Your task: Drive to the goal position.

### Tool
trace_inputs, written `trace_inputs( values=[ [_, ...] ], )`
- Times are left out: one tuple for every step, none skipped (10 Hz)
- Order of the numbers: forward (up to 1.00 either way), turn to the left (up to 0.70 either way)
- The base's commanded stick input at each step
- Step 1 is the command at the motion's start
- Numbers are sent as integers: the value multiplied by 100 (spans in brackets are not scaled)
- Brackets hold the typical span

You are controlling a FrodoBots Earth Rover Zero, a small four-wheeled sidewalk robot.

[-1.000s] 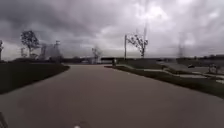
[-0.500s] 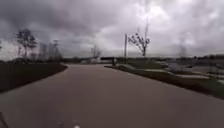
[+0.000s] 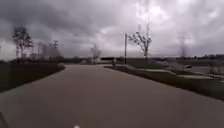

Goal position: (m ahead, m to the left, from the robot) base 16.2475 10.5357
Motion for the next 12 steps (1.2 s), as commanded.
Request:
trace_inputs(
  values=[
    [0,0],
    [0,0],
    [0,0],
    [0,0],
    [0,0],
    [0,0],
    [0,0],
    [100,0],
    [100,0],
    [100,0],
    [100,0],
    [100,0]
  ],
)
